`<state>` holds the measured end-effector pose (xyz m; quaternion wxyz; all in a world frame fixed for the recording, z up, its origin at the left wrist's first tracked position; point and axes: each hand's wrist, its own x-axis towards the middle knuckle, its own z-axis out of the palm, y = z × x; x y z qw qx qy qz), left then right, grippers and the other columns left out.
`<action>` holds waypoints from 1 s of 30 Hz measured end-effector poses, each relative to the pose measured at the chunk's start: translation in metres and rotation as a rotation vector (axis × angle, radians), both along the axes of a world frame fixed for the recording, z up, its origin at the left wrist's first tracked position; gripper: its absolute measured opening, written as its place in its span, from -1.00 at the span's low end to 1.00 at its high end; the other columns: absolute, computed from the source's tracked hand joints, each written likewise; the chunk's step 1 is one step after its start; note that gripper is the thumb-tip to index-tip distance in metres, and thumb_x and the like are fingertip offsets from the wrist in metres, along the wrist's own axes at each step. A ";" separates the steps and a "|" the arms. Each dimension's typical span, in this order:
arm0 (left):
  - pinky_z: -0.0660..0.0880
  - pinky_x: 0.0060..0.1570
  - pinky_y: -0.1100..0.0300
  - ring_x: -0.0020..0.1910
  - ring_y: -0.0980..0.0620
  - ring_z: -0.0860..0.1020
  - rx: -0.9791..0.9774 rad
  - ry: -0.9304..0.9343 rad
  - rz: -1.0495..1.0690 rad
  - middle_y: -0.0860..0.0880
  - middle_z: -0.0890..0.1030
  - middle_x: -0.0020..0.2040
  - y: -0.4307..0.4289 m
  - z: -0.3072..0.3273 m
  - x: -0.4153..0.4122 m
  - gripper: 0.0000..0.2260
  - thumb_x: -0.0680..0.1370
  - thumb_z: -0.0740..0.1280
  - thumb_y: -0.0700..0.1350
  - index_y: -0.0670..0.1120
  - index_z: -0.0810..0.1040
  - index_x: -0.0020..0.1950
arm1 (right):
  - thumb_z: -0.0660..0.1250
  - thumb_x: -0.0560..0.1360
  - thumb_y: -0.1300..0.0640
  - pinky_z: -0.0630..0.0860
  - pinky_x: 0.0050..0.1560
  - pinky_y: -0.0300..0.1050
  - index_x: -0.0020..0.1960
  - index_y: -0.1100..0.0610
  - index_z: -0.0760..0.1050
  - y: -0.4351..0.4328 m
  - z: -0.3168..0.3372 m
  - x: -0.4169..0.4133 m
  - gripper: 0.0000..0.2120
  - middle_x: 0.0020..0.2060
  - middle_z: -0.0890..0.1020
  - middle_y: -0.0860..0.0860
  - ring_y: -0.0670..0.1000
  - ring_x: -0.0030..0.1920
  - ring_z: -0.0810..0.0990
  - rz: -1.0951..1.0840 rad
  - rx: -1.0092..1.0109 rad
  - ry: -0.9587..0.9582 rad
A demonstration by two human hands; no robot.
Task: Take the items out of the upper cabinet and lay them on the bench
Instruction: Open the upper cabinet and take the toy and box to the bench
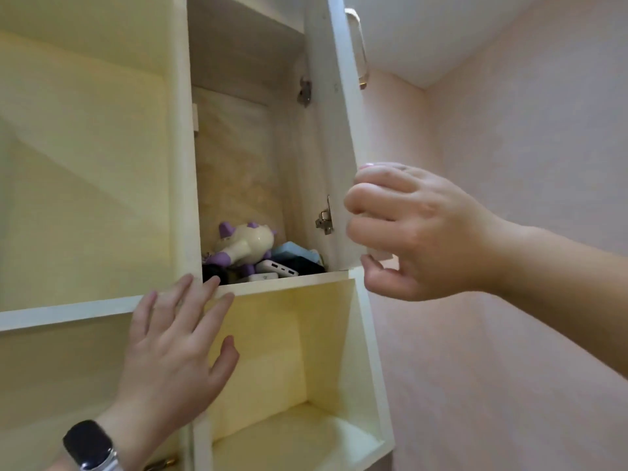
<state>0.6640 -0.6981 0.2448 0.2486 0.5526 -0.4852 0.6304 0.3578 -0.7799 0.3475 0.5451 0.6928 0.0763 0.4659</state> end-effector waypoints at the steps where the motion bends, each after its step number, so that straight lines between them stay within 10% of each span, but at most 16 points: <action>1: 0.17 0.35 -0.25 0.33 -0.27 0.43 -0.001 0.000 0.001 -0.16 0.55 0.31 0.000 0.000 0.000 -0.53 0.44 0.20 0.06 -0.15 0.64 0.20 | 0.27 0.35 0.19 0.51 0.06 0.10 -0.27 0.25 0.50 -0.005 -0.003 -0.008 -0.88 -0.21 0.56 0.19 0.27 -0.06 0.55 -0.008 0.001 -0.033; 19: 0.20 0.31 -0.26 0.26 -0.28 0.46 -0.075 -0.043 0.023 -0.18 0.59 0.24 -0.007 0.000 -0.004 -0.57 0.43 0.20 0.03 -0.15 0.66 0.15 | 0.31 0.34 0.11 0.37 0.17 0.19 -0.13 0.23 0.50 -0.083 -0.027 -0.044 -0.80 -0.09 0.54 0.21 0.28 -0.01 0.51 -0.544 0.291 -0.412; 30: 0.47 -0.13 0.02 -0.03 -0.16 0.57 0.108 -0.042 -0.045 -0.08 0.62 0.03 -0.020 0.064 -0.043 -0.60 0.42 0.22 0.06 -0.11 0.61 0.12 | 0.23 0.51 -0.05 0.48 0.03 0.02 0.19 0.07 0.43 -0.065 -0.006 0.062 -0.69 0.06 0.49 -0.01 0.07 0.08 0.45 -0.019 0.835 -0.061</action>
